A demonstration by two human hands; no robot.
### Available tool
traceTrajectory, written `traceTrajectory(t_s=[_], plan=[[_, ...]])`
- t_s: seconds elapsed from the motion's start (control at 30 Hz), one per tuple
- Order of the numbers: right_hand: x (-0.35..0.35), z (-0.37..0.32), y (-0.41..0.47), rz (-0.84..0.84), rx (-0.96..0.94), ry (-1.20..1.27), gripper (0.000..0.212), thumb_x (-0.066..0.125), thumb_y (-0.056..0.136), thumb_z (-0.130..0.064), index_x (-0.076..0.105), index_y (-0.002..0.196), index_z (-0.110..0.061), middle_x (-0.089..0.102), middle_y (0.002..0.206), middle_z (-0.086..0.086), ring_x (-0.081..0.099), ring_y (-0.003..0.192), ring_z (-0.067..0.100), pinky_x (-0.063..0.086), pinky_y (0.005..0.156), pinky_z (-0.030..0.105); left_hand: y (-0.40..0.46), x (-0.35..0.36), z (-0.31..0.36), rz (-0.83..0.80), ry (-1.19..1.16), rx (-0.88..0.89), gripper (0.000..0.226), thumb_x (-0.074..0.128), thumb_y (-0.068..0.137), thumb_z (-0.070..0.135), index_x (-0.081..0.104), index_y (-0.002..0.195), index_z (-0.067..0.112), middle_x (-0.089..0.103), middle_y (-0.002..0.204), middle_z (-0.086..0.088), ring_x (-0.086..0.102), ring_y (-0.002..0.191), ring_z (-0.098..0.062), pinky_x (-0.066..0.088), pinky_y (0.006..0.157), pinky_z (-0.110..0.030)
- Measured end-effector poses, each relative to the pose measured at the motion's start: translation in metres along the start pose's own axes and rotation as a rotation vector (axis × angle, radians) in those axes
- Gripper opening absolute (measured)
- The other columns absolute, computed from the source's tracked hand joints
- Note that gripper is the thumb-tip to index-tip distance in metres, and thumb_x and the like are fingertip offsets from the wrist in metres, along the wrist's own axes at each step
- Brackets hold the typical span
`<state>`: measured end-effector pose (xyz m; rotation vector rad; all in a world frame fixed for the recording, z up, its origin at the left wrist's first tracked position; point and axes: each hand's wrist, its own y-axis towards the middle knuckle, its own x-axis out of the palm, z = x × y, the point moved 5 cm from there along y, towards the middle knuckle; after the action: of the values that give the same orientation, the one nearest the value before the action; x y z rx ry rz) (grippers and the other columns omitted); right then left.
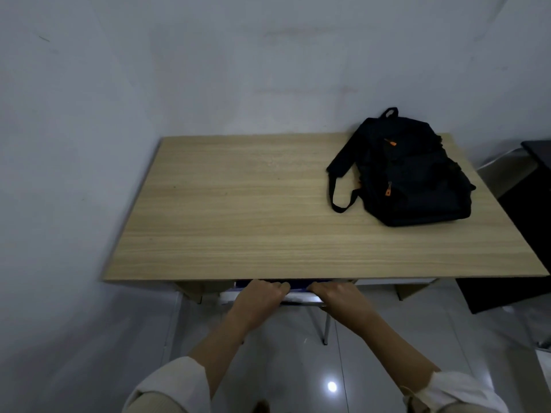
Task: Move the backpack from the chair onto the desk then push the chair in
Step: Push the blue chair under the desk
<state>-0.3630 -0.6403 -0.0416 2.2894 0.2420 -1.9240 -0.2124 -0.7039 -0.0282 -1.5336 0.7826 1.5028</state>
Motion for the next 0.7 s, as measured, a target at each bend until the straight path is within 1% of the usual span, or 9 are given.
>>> traceTrajectory(t_s=[0.07,0.2,0.37,0.57,0.63,0.67,0.7], plan=[[0.001,0.001,0.001,0.006,0.006,-0.012,0.024,0.070,0.071,-0.014,0.064,0.094,-0.016,0.070,0.070,0.002,0.063,0.057,0.016,0.049,0.043,0.033,0.001,-0.001,0.000,0.014,0.009,0.023,0.037,0.086,0.039,0.014,0.061,0.066,0.017,0.058,0.044,0.004,0.049,0.030,-0.013,0.026,0.031,-0.015],[0.002,0.003,0.003,0.004,-0.004,-0.029,0.024,0.070,0.072,-0.014,0.064,0.095,-0.015,0.071,0.074,0.003,0.064,0.060,0.018,0.050,0.044,0.033,0.001,-0.002,-0.003,0.019,0.001,0.031,0.035,0.084,0.043,0.010,0.059,0.066,0.017,0.057,0.044,0.005,0.049,0.030,-0.013,0.017,0.036,-0.017],[-0.002,0.004,0.002,0.079,-0.087,-0.028,0.038,0.079,0.064,-0.019,0.066,0.099,-0.013,0.072,0.073,0.003,0.066,0.059,0.017,0.052,0.043,0.031,0.001,-0.008,0.001,0.081,-0.081,0.008,0.032,0.079,0.046,0.003,0.058,0.068,0.013,0.060,0.047,-0.001,0.052,0.033,-0.018,0.026,0.033,-0.015],[-0.005,0.002,0.002,0.110,-0.086,-0.037,0.049,0.086,0.058,-0.021,0.067,0.103,-0.013,0.075,0.078,0.003,0.068,0.062,0.017,0.054,0.044,0.029,0.003,-0.007,0.002,0.127,-0.045,0.025,0.026,0.079,0.052,0.009,0.061,0.070,0.013,0.062,0.050,-0.001,0.055,0.036,-0.018,0.027,0.034,-0.015],[-0.006,0.001,0.003,0.122,-0.075,-0.028,0.050,0.085,0.058,-0.021,0.067,0.104,-0.013,0.075,0.080,0.004,0.068,0.064,0.018,0.054,0.046,0.029,0.004,-0.005,0.001,0.155,-0.061,0.025,0.020,0.075,0.062,0.012,0.063,0.077,0.010,0.067,0.058,-0.005,0.061,0.045,-0.022,0.035,0.037,-0.019],[-0.007,0.001,0.003,0.129,-0.066,-0.019,0.049,0.085,0.060,-0.021,0.067,0.105,-0.013,0.074,0.081,0.004,0.068,0.064,0.019,0.054,0.047,0.030,0.004,-0.005,0.000,0.162,-0.096,0.017,0.019,0.072,0.069,0.014,0.064,0.084,0.008,0.069,0.067,-0.010,0.065,0.056,-0.026,0.042,0.042,-0.023],[-0.009,-0.001,0.003,0.134,-0.056,-0.014,0.048,0.084,0.061,-0.021,0.066,0.105,-0.014,0.074,0.082,0.004,0.067,0.064,0.019,0.054,0.047,0.030,0.004,-0.005,-0.001,0.170,-0.119,0.009,0.023,0.070,0.073,0.018,0.064,0.092,0.006,0.071,0.078,-0.013,0.067,0.068,-0.029,0.048,0.049,-0.028]])
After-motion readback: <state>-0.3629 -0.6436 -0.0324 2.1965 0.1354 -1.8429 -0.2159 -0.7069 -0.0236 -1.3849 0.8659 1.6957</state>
